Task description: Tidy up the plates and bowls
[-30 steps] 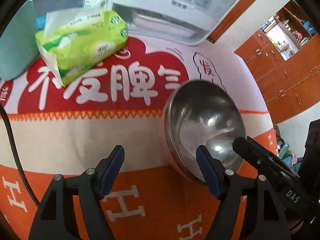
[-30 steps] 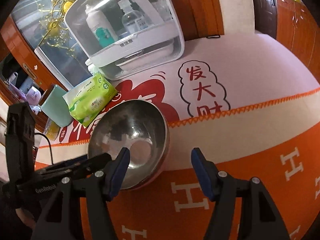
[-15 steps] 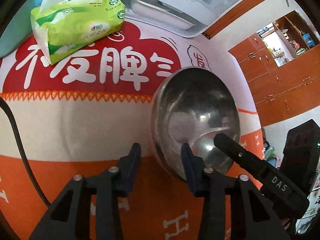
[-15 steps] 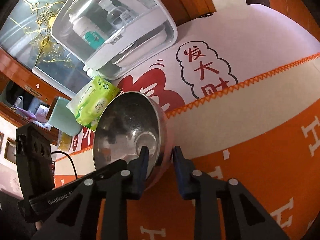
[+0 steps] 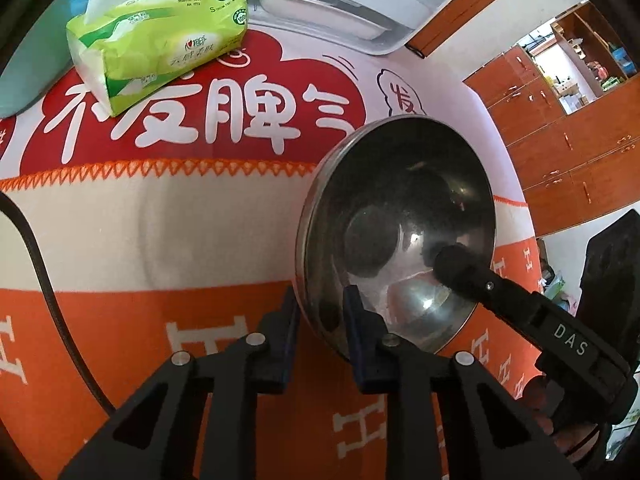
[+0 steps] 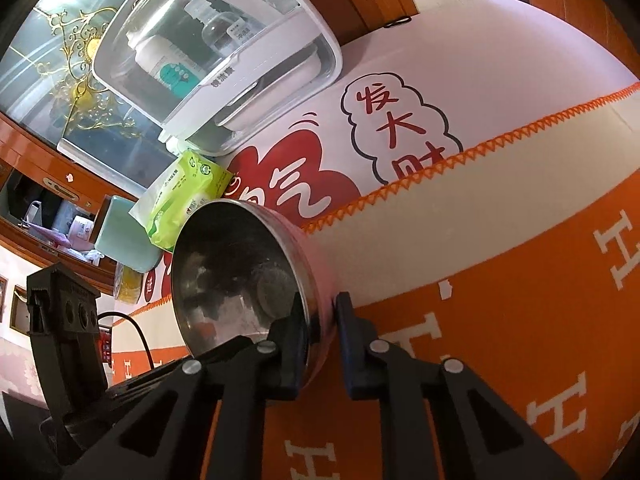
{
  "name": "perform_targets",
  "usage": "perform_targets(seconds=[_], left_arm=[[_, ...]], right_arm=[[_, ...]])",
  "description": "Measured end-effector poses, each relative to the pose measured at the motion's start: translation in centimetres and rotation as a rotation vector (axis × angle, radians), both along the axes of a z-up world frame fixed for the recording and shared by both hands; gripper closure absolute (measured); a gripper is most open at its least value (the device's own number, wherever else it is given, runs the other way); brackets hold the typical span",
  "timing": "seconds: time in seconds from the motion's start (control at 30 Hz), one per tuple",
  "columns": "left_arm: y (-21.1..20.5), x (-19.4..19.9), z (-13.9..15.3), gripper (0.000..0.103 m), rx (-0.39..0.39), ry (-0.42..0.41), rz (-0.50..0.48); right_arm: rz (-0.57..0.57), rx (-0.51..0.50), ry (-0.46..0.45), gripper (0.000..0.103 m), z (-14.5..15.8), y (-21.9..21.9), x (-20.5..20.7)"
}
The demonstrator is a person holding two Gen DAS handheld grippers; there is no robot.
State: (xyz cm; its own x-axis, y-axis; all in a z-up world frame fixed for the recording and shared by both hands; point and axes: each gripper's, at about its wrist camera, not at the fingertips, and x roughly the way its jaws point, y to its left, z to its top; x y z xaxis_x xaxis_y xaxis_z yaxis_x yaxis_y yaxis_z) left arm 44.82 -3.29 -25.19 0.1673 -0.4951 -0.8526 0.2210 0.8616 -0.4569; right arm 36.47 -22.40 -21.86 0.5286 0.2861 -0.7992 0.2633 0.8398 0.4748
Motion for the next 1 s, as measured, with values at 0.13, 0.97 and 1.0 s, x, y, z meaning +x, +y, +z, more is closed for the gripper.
perform_targets(seconds=[0.13,0.97,1.0], left_arm=[[0.1,-0.6,0.1,0.083,0.018,0.018,-0.008],[1.3,-8.6,6.3,0.083,0.072,-0.010,-0.058],[1.4,-9.0,6.6,0.083,0.072,-0.012,-0.061]], right_arm=[[0.008,-0.008,0.014,0.089,0.3,0.3,-0.4],[0.005,-0.026,0.006,0.090,5.9,2.3,-7.9],[0.000,-0.028,0.008,0.090,6.2,2.5,-8.6]])
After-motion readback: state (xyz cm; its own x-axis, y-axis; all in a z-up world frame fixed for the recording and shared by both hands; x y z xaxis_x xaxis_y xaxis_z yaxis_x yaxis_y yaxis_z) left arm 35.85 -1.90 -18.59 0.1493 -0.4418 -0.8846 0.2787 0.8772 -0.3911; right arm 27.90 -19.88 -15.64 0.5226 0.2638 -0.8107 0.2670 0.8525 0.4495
